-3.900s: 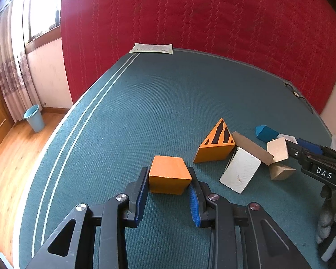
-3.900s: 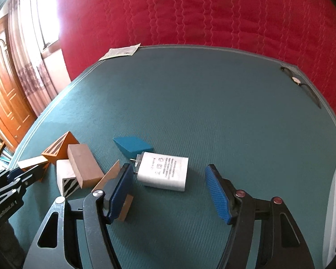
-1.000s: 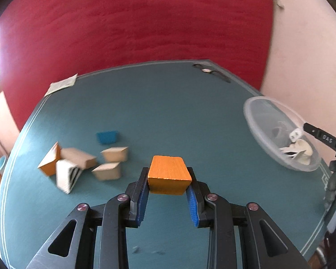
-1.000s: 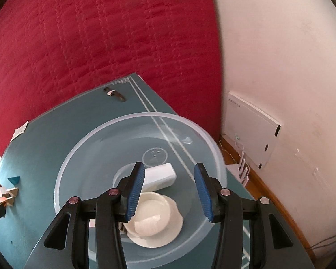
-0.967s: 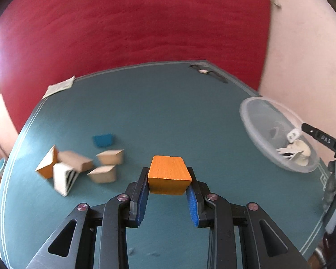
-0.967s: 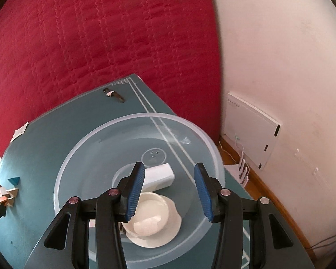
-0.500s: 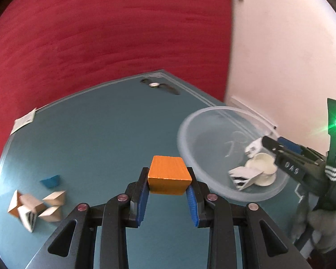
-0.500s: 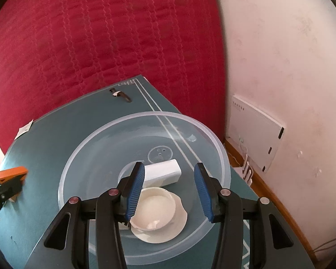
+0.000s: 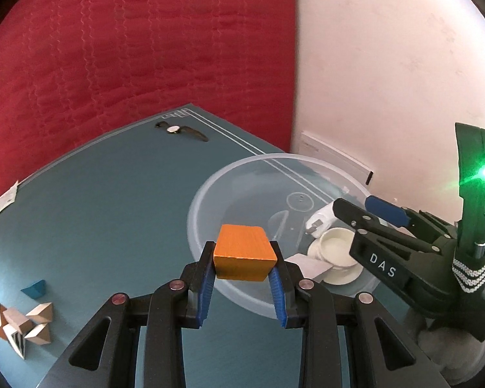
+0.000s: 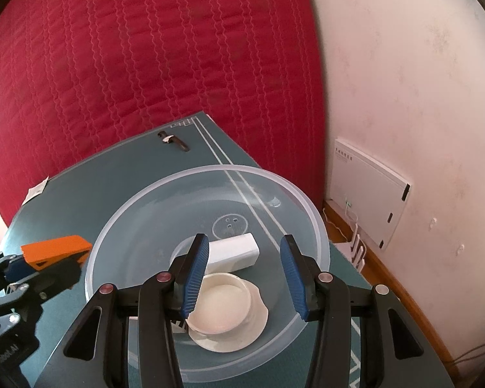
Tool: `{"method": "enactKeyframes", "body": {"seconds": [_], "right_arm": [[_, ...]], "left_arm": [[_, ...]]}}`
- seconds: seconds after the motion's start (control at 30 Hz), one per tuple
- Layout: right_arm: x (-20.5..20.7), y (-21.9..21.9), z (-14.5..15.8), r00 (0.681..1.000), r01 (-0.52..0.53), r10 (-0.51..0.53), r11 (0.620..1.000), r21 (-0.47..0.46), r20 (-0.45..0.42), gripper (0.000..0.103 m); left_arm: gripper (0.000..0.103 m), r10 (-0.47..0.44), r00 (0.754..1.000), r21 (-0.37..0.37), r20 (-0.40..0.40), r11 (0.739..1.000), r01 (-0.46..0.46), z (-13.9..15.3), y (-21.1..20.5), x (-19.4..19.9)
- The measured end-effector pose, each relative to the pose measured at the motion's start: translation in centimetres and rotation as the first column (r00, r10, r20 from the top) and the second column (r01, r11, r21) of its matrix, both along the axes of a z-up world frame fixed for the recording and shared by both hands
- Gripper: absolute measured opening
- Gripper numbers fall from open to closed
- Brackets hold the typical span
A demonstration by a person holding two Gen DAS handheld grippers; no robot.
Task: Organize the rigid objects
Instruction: 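Lower the white box into the basin with the right gripper while the left carries the orange cube, then open the left gripper to drop the orange cube into the basin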
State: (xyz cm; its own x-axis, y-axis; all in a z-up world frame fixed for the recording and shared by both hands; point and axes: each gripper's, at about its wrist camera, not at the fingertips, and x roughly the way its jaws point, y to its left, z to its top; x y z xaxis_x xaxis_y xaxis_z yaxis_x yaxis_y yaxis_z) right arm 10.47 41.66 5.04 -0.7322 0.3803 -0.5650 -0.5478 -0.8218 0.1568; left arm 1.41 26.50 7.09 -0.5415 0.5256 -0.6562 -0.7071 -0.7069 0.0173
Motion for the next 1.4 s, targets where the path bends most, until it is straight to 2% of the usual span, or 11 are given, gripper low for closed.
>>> {"method": "enactKeyframes", "body": {"seconds": [0.57,0.6,0.63,0.67,0.7,0.73,1.0,1.13,1.4], "right_arm": [[0.2,0.1,0.3,1.0,0.007,-0.007,1.0,-0.001,0.0,0.048],[0.2,0.1,0.3,1.0,0.007,-0.007,1.0,-0.001,0.0,0.048],[0.2,0.1,0.3,1.0,0.007,-0.007,1.0,0.0,0.0,0.048],[0.2,0.1,0.3,1.0,0.007,-0.007,1.0,0.0,-0.001,0.048],[0.2,0.1,0.3,1.0,0.007,-0.007,1.0,-0.001,0.0,0.048],[0.2,0.1,0.3,1.0,0.005,-0.005,1.0,-0.001,0.0,0.048],[0.2,-0.2,0.1,1.0,0.001,-0.001,1.0,0.009,0.004,0.048],[0.2,-0.4,0.1,1.0,-0.002,0.002,1.0,0.019,0.007,0.048],[0.0,-1.2,0.2,1.0,-0.018,0.017,0.999,0.048,0.011,0.048]], "left_arm": [[0.033,-0.01,1.0,0.004,0.028,1.0,0.01,-1.1,1.3,-0.4],[0.036,-0.008,0.999,0.004,0.031,1.0,0.008,-1.1,1.4,-0.5],[0.053,-0.005,0.999,0.005,0.037,1.0,0.005,-1.1,1.4,-0.5],[0.065,0.005,0.999,0.009,0.039,1.0,-0.005,-1.1,1.3,-0.6],[0.082,0.012,0.999,0.016,0.035,1.0,-0.013,-1.1,1.1,-0.6],[0.085,0.026,0.999,0.027,0.021,0.999,-0.027,-0.9,0.9,-0.5],[0.086,0.041,0.999,0.028,0.013,0.999,-0.041,-0.9,0.2,-0.5],[0.097,0.067,0.998,0.021,0.018,0.997,-0.067,-1.0,-0.4,-0.5],[0.1,0.125,0.992,0.025,0.027,0.992,-0.126,-1.2,-2.2,-1.2]]}}
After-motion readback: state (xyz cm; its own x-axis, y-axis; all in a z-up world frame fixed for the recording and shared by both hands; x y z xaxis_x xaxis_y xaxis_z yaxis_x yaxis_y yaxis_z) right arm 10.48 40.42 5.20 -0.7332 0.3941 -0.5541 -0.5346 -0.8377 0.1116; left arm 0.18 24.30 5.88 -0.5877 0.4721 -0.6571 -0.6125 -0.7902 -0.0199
